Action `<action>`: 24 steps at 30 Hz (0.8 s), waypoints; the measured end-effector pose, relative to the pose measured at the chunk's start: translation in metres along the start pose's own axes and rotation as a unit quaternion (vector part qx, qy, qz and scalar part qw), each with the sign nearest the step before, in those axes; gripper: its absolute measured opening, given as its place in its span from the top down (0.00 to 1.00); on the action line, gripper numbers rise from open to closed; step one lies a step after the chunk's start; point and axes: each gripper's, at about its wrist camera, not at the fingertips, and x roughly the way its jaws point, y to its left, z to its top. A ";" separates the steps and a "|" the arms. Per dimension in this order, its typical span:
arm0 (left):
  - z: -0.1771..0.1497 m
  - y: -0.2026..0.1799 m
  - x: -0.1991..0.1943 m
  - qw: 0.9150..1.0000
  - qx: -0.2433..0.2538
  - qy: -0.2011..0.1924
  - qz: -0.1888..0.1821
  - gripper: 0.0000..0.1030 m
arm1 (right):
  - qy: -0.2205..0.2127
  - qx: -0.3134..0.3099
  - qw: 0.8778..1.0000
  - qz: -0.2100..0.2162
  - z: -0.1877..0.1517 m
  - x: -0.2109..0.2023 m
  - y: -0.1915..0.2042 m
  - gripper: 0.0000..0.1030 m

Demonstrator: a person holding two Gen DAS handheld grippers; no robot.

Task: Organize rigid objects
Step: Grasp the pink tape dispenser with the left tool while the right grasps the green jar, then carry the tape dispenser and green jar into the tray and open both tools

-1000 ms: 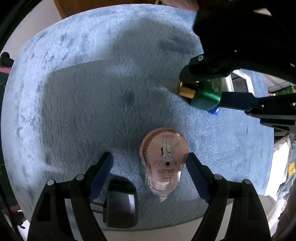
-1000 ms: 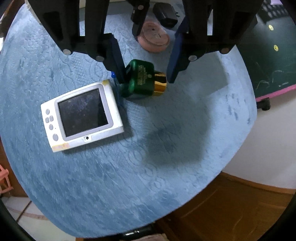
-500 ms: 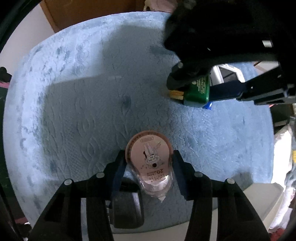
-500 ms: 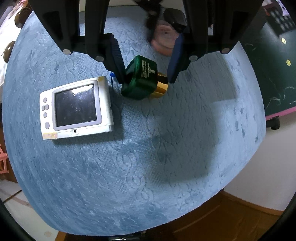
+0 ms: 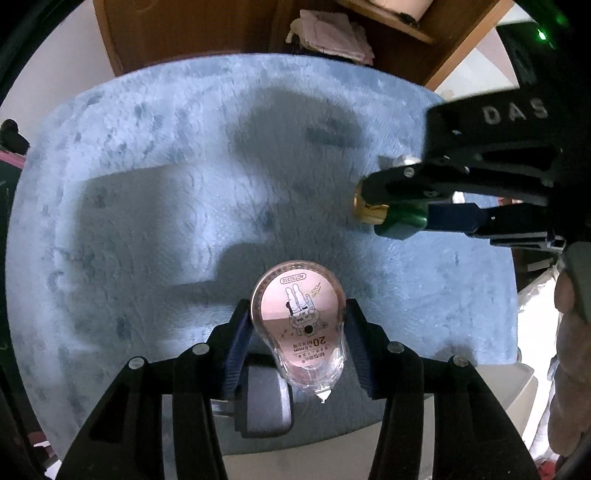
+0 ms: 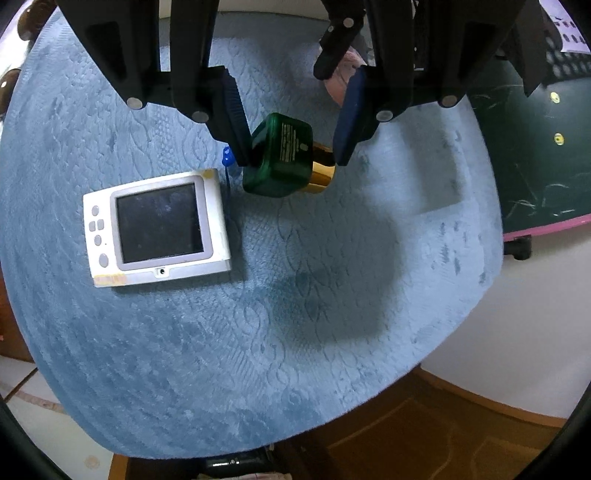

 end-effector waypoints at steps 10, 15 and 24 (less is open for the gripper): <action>0.006 -0.011 -0.032 0.999 0.008 -0.032 0.013 0.49 | -0.021 0.004 0.999 0.046 -0.015 -0.037 -0.013 0.56; -0.003 -0.030 -0.069 0.997 0.035 -0.057 0.027 0.49 | -0.034 -0.004 0.997 0.071 -0.031 -0.063 -0.014 0.56; -0.027 -0.051 -0.142 0.989 0.097 -0.103 0.049 0.49 | -0.075 -0.031 0.989 0.125 -0.089 -0.132 -0.029 0.56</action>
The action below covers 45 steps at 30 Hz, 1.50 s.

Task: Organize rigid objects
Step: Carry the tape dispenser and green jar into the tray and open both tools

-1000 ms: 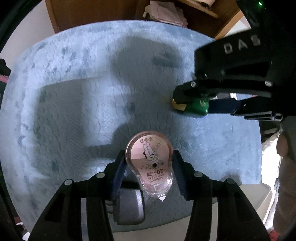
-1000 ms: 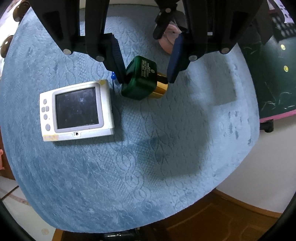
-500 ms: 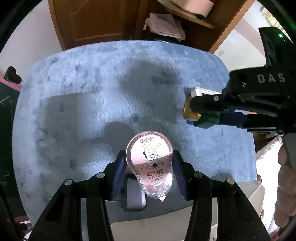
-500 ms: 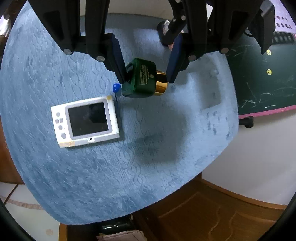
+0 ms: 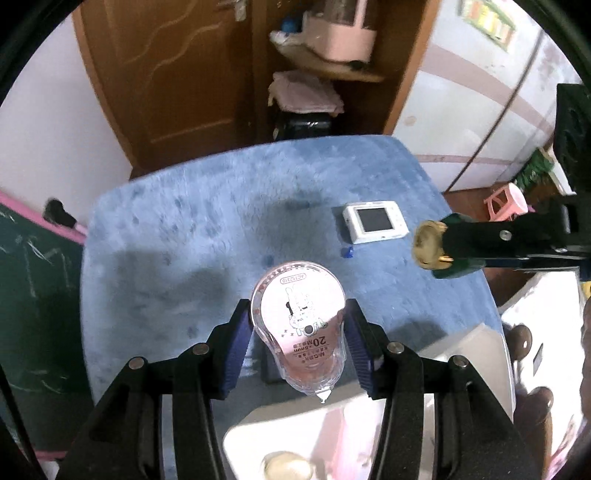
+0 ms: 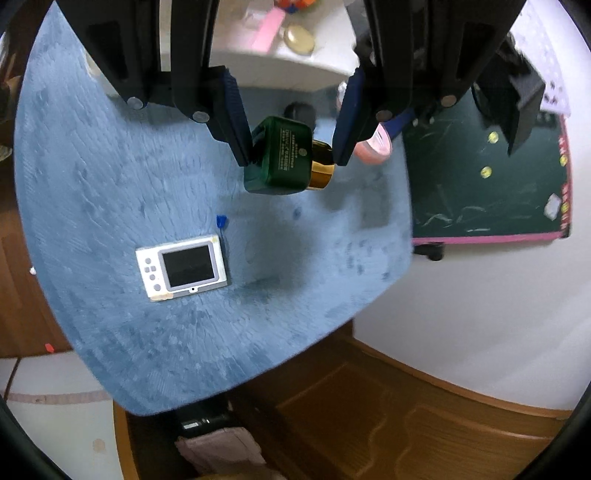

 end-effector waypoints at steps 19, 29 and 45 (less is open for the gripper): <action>-0.106 -0.068 -0.044 0.997 0.026 0.052 -0.049 0.49 | -0.007 -0.083 0.996 -0.016 -0.149 -0.067 -0.023 0.56; -0.132 -0.094 0.030 0.995 0.016 0.089 -0.034 0.49 | 0.005 -0.069 0.993 -0.097 -0.179 -0.001 -0.074 0.56; -0.119 -0.086 0.073 0.994 -0.015 0.106 -0.005 0.32 | -0.015 -0.069 0.989 -0.130 -0.161 0.030 -0.083 0.72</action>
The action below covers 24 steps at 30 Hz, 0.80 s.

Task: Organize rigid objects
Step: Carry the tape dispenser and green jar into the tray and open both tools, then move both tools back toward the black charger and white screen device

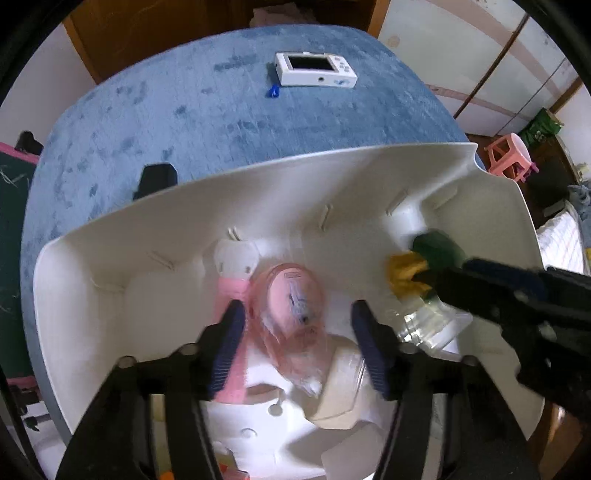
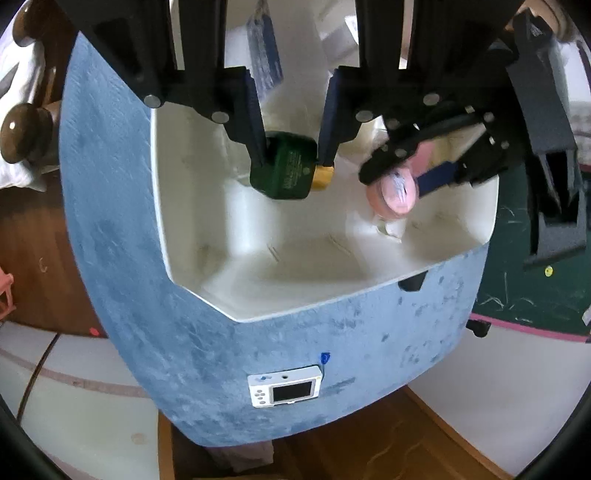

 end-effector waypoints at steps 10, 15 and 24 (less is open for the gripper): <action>-0.010 0.006 -0.030 1.000 -0.012 -0.009 0.004 0.22 | 0.001 -0.004 1.000 0.000 0.009 -0.005 0.004 0.70; -0.010 0.008 -0.064 1.000 -0.003 -0.028 0.007 0.22 | -0.006 -0.017 1.000 0.006 0.007 -0.022 0.009 0.69; 0.011 0.025 -0.139 0.996 0.011 -0.080 0.026 0.22 | -0.031 -0.023 0.999 0.039 0.011 -0.071 0.017 0.54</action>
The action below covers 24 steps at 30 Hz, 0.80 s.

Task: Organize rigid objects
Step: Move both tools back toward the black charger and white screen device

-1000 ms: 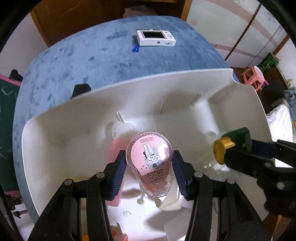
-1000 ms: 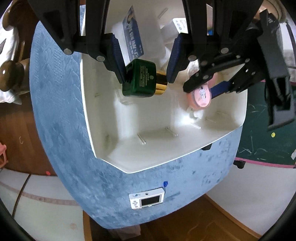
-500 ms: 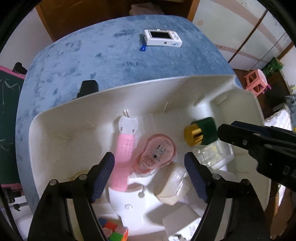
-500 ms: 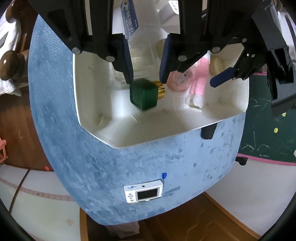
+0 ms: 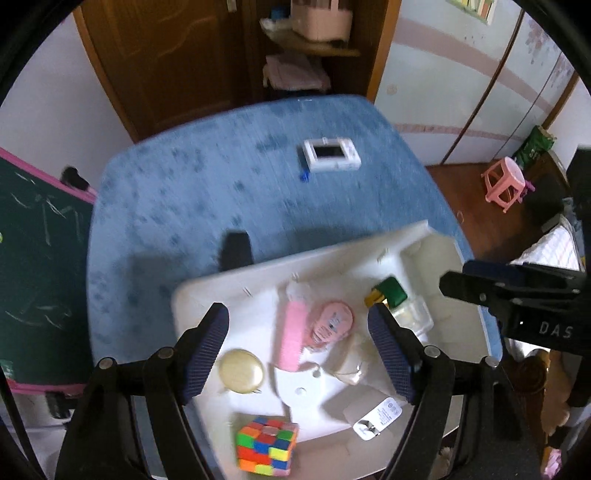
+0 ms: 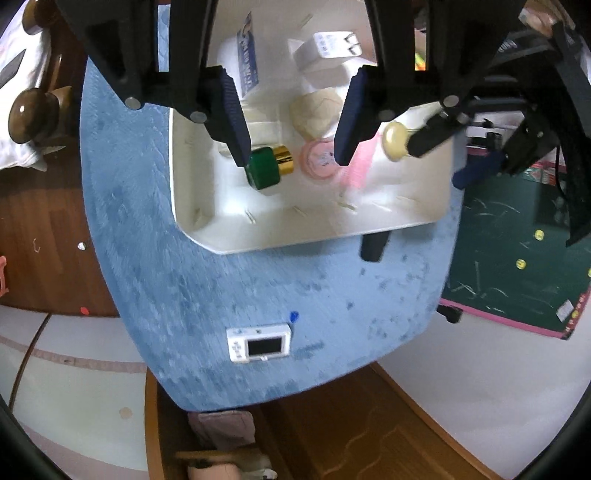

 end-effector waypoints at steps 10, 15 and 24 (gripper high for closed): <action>0.046 0.048 -0.045 0.999 -0.010 -0.036 0.035 0.22 | -0.026 -0.009 0.999 0.020 0.029 -0.049 0.010 0.46; 0.059 0.064 -0.039 0.999 -0.016 -0.032 0.037 0.22 | -0.037 -0.002 0.999 0.027 0.052 -0.063 0.012 0.46; 0.074 0.078 0.017 0.999 -0.017 0.024 0.030 0.22 | -0.043 0.045 0.998 0.031 0.104 -0.060 0.019 0.36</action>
